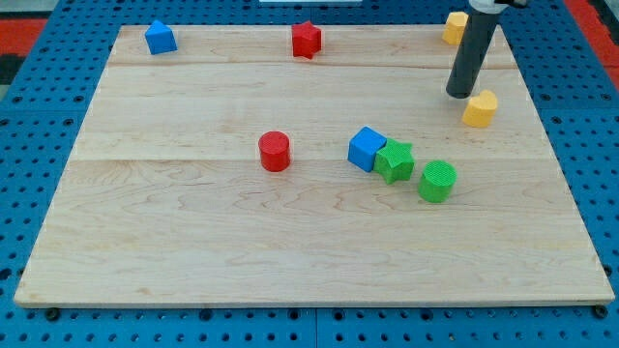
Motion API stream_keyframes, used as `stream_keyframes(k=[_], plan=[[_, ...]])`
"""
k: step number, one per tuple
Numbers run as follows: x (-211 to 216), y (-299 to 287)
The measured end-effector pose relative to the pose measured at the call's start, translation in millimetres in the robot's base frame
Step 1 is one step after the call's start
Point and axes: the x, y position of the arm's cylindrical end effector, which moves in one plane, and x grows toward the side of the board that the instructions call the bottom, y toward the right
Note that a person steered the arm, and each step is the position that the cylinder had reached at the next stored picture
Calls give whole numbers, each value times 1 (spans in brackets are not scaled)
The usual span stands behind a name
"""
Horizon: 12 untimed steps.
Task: Move yellow heart to the top center
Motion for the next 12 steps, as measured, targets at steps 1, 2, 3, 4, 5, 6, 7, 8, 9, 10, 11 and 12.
stream_keyframes(k=[1,2,3,4,5,6,7,8,9,10,11,12], plan=[[-11,65],[12,108],[26,84],[31,36],[41,8],[41,-20],[41,-55],[53,-80],[64,-116],[64,-178],[41,-205],[24,-210]])
